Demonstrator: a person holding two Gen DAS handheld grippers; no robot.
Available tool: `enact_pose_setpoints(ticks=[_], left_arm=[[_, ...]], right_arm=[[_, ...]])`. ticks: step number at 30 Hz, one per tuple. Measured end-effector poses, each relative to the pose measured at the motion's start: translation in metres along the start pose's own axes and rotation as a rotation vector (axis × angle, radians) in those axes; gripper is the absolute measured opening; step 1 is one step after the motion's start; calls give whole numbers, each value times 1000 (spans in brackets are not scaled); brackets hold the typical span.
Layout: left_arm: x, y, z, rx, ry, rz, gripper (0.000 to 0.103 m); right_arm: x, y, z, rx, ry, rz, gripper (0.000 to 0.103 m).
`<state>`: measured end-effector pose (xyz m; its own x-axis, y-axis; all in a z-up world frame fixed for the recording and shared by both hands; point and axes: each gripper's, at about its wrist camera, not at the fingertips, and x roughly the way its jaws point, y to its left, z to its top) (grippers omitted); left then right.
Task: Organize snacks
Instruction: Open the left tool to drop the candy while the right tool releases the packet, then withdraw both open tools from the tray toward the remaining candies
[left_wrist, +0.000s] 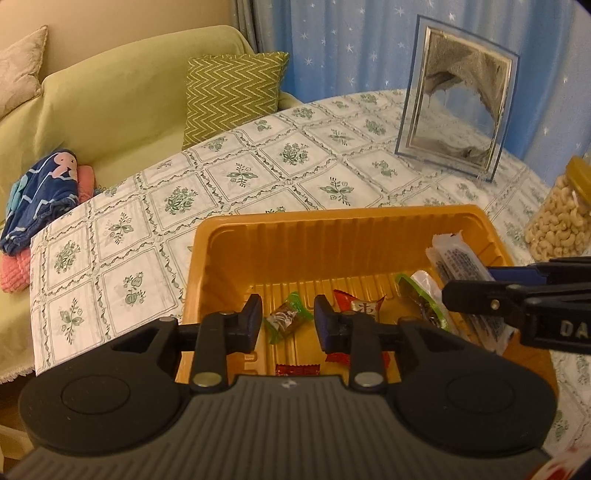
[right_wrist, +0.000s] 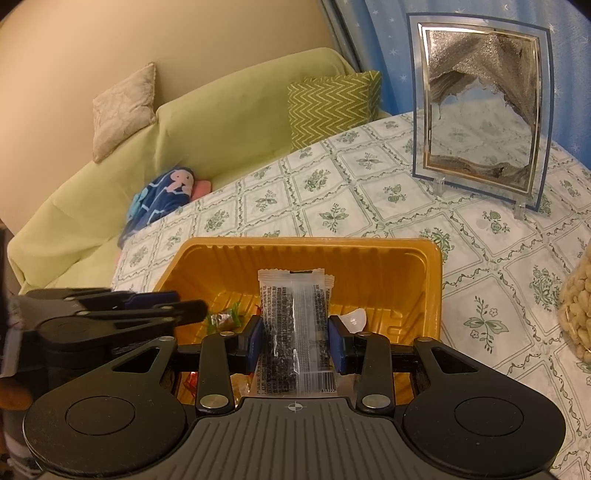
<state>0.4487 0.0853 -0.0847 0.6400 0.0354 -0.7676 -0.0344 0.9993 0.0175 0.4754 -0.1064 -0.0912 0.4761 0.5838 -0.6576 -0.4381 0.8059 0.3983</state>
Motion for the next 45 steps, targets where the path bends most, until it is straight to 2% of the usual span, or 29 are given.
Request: enact_pose_setpoints(ticks=[9, 14, 17, 20, 22, 24, 35, 45], left_arm=[[-39, 25, -17, -88, -31, -6, 28], [-47, 33, -21, -110, -29, 9, 28], [-50, 33, -25, -115, -24, 11, 28], [-54, 32, -30, -119, -20, 7, 28], [-57, 29, -32, -121, -21, 6, 29], [-60, 28, -34, -127, -22, 4, 30], [-88, 13, -43, -134, -42, 15, 35], [-120, -5, -64, -149, -45, 16, 36]], right_arm=[[7, 3, -3, -6, 21, -1, 38], [13, 7, 0, -8, 24, -3, 38], [12, 11, 2, -7, -3, -8, 38], [11, 13, 6, 11, -30, -19, 45], [6, 15, 7, 16, -57, -15, 60], [0, 18, 7, -2, -75, -13, 66], [-42, 18, -23, -24, -39, -15, 66], [-94, 17, -55, -10, -52, -29, 66]])
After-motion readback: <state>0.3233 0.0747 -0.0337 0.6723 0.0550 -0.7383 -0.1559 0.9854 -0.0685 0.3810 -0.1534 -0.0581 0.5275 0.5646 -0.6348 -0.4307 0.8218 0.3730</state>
